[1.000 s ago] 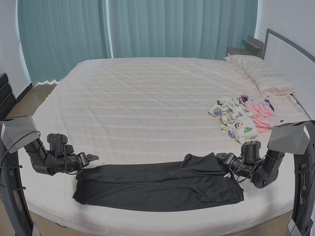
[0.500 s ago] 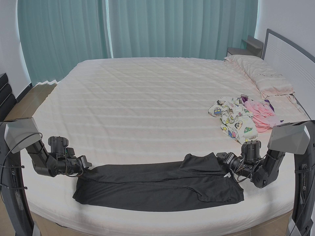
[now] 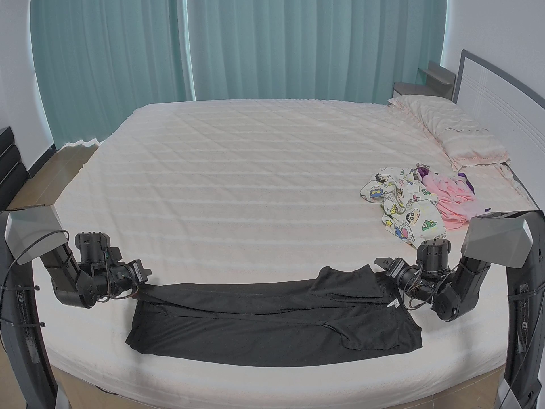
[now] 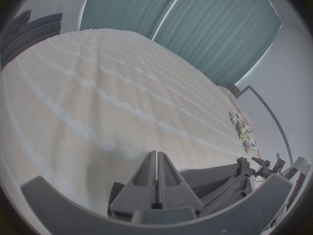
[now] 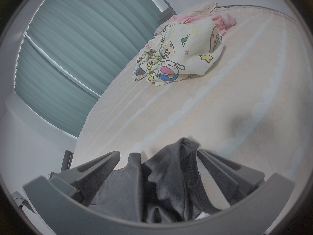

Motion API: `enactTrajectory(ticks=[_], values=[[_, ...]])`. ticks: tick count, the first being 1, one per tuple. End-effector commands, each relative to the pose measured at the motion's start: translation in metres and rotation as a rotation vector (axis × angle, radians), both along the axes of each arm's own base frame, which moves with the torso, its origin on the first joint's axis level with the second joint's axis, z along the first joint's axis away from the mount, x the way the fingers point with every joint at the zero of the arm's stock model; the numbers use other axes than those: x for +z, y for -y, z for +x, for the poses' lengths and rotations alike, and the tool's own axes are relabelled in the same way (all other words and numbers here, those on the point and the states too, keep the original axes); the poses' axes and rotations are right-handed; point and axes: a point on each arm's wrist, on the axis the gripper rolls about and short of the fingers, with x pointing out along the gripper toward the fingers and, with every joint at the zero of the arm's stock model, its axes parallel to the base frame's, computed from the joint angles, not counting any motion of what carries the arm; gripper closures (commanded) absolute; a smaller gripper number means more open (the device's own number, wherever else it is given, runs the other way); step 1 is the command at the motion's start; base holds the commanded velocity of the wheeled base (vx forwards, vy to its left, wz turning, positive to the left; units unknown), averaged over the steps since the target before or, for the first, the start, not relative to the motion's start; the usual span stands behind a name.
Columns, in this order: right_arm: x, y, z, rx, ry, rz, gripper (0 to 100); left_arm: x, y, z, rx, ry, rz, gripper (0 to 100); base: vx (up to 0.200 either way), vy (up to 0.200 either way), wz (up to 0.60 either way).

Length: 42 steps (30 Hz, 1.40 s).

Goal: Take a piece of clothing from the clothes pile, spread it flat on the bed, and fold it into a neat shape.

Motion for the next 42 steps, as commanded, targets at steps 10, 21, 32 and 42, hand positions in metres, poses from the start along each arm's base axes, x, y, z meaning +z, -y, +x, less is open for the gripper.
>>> enactTrajectory(ticks=[10,21,32,42], values=[[-0.004,0.001,0.004,-0.003,0.001,0.002,0,-0.007,-0.001,-0.004,0.005,-0.03,-0.005,100,0.0,0.0,0.0],[-0.003,0.004,-0.003,-0.011,-0.015,-0.001,100,-0.012,0.001,-0.014,-0.003,-0.068,-0.004,0,0.0,0.0,0.0],[0.004,0.007,-0.017,-0.013,-0.005,0.003,100,0.025,-0.011,-0.027,0.026,0.005,0.007,0,0.0,0.0,0.0],[0.003,0.008,-0.025,-0.011,-0.005,0.001,100,0.012,-0.01,-0.047,-0.124,-0.108,0.145,0,0.0,0.0,0.0]])
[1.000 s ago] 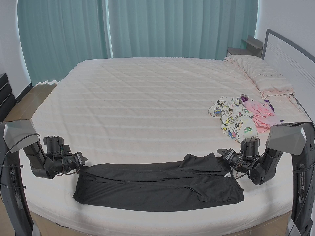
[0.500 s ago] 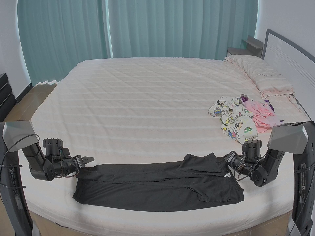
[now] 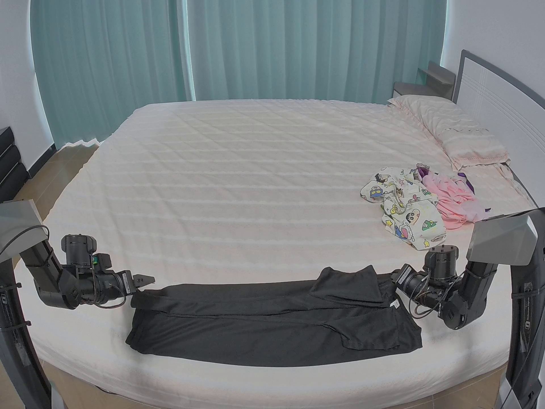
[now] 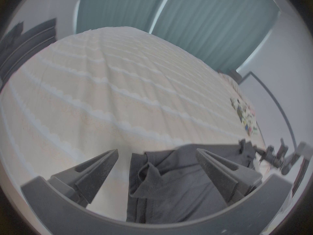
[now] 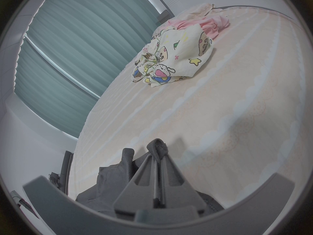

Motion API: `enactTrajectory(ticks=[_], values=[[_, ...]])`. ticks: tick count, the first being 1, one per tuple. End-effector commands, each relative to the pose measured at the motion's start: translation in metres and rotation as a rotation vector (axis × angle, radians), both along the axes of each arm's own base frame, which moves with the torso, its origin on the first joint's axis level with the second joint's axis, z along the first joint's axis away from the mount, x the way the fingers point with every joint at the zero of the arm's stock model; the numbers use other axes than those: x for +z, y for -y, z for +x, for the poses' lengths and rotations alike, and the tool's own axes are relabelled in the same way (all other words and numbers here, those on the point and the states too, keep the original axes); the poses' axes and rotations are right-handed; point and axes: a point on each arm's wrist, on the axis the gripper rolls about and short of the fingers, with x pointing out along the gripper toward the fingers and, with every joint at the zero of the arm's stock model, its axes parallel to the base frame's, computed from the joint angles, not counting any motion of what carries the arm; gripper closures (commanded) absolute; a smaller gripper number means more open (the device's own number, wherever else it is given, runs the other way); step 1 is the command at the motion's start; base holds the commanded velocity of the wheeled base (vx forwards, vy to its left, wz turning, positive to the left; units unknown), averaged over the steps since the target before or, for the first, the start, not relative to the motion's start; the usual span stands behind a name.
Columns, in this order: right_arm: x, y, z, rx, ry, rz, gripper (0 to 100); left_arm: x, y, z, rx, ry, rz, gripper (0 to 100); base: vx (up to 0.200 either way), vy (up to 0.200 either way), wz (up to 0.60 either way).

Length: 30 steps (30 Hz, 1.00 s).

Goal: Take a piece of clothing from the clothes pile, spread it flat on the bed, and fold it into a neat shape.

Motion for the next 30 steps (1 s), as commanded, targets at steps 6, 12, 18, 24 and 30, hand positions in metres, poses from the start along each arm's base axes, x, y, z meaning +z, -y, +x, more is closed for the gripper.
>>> enactTrajectory(ticks=[6,12,18,24,30], values=[[0.002,0.0,-0.002,0.002,0.001,0.0,100,-0.025,0.004,-0.009,-0.099,-0.083,0.046,0,0.0,0.0,0.0],[0.002,-0.001,-0.004,0.01,0.001,0.001,0,-0.036,0.005,-0.01,-0.118,-0.103,0.055,0,0.0,0.0,0.0],[0.003,0.005,-0.005,-0.014,0.01,0.001,0,-0.035,0.006,-0.011,-0.13,-0.098,0.061,0,0.0,0.0,0.0],[0.002,0.006,-0.008,-0.015,0.005,0.0,0,-0.031,0.009,-0.012,-0.15,-0.087,0.069,0,0.0,0.0,0.0],[0.004,0.005,-0.009,-0.011,0.007,0.001,0,-0.025,0.01,-0.014,-0.183,-0.056,0.04,0,0.0,0.0,0.0]])
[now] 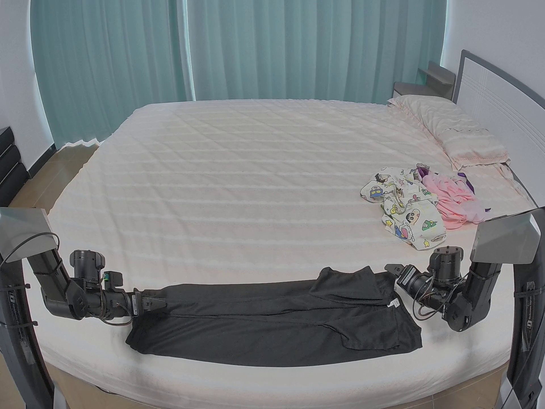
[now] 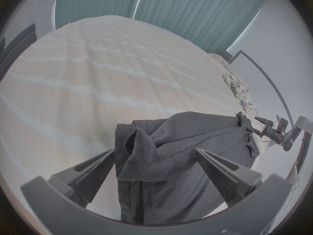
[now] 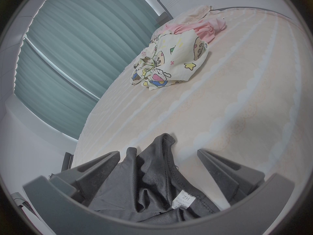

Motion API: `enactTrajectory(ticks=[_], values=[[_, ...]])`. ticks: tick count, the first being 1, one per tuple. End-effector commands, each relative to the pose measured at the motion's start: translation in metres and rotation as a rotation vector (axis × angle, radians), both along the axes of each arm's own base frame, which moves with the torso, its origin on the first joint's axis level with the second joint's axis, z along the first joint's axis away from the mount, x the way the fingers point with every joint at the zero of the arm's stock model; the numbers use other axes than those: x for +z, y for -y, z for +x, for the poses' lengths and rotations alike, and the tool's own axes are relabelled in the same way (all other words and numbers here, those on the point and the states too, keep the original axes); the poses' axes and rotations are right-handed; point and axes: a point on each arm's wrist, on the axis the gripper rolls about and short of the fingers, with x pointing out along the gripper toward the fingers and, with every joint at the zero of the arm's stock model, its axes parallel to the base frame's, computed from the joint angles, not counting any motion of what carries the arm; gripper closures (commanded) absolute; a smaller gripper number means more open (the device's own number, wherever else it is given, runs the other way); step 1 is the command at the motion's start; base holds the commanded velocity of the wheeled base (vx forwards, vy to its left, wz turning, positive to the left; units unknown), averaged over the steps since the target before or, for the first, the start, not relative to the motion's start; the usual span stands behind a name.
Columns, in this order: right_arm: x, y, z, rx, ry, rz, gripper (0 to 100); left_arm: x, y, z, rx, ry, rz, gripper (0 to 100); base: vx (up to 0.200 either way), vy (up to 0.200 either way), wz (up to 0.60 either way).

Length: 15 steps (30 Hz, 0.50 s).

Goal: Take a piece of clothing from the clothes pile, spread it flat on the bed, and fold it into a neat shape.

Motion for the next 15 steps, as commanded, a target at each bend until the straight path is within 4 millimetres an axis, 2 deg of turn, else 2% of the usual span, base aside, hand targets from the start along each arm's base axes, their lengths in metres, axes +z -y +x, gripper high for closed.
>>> enactTrajectory(ticks=[1,8,15], values=[[0.001,0.0,-0.001,0.002,0.0,0.0,0,0.005,0.001,0.001,-0.011,0.029,0.006,0,0.0,0.0,0.0],[0.003,-0.001,-0.004,0.005,-0.002,0.0,0,-0.003,0.001,0.005,-0.031,0.047,0.038,0,0.0,0.0,0.0],[0.005,-0.002,-0.006,0.011,0.014,0.001,0,-0.012,0.002,0.001,-0.087,0.035,0.08,0,0.0,0.0,0.0]])
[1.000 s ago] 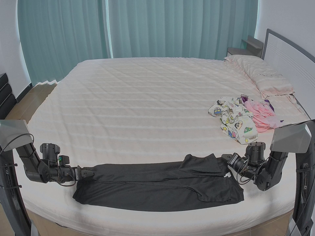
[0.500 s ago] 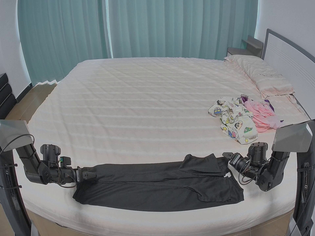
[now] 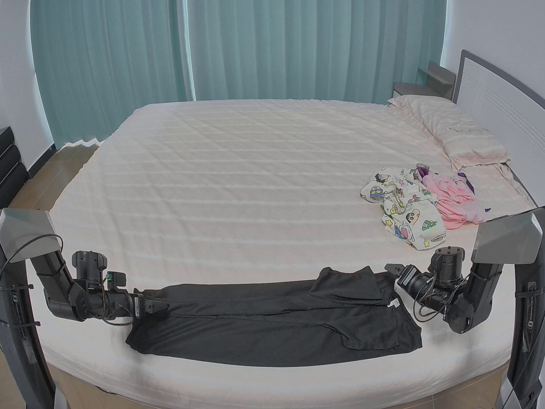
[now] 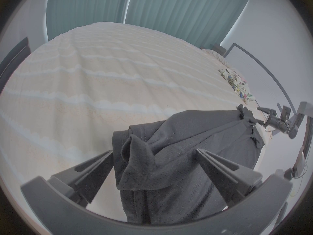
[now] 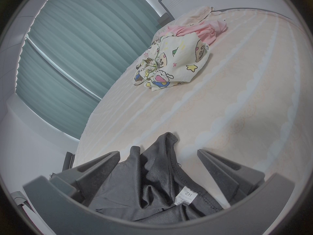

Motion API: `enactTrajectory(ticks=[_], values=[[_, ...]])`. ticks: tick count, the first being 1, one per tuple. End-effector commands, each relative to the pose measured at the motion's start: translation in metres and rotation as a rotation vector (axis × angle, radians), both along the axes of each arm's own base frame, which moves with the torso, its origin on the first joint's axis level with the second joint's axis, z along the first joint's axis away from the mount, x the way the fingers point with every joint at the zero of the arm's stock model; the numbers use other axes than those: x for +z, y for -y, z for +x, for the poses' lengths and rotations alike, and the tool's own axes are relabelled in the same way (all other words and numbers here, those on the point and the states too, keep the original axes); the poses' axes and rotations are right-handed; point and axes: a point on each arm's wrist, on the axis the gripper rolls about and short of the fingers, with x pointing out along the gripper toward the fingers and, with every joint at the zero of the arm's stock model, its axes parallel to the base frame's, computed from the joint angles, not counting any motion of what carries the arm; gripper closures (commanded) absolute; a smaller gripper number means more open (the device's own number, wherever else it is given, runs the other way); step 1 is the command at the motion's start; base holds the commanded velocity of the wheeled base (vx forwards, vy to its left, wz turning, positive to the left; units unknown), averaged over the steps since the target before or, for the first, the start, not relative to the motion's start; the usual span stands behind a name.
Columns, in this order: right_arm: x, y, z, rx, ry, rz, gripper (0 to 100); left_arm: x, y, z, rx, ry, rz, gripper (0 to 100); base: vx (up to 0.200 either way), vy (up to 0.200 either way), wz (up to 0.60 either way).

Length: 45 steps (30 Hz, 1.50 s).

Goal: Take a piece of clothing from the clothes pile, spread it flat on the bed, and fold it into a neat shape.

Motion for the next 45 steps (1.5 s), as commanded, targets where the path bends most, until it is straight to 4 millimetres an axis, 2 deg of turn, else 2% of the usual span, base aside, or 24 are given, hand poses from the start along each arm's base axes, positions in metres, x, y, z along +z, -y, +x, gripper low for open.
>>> enactTrajectory(ticks=[1,9,21,22,32,45], values=[[0.0,-0.001,-0.001,0.003,-0.001,0.0,0,-0.008,0.0,-0.003,-0.029,-0.016,0.022,0,0.0,0.0,0.0],[0.0,-0.002,-0.002,0.007,-0.004,0.0,0,-0.011,0.004,-0.004,-0.023,-0.028,0.059,0,0.0,0.0,0.0],[-0.001,-0.004,-0.003,0.013,-0.009,0.0,0,-0.011,0.006,-0.002,-0.045,-0.021,0.019,0,0.0,0.0,0.0],[-0.001,-0.004,-0.003,0.013,-0.009,0.0,0,-0.011,0.006,-0.002,-0.049,-0.02,0.012,100,0.0,0.0,0.0],[-0.002,-0.004,-0.004,0.015,-0.013,-0.001,0,-0.008,0.002,-0.001,-0.036,-0.011,0.012,100,0.0,0.0,0.0],[-0.002,-0.004,-0.004,0.014,-0.013,0.0,0,0.024,-0.022,-0.005,0.046,0.048,0.034,100,0.0,0.0,0.0]])
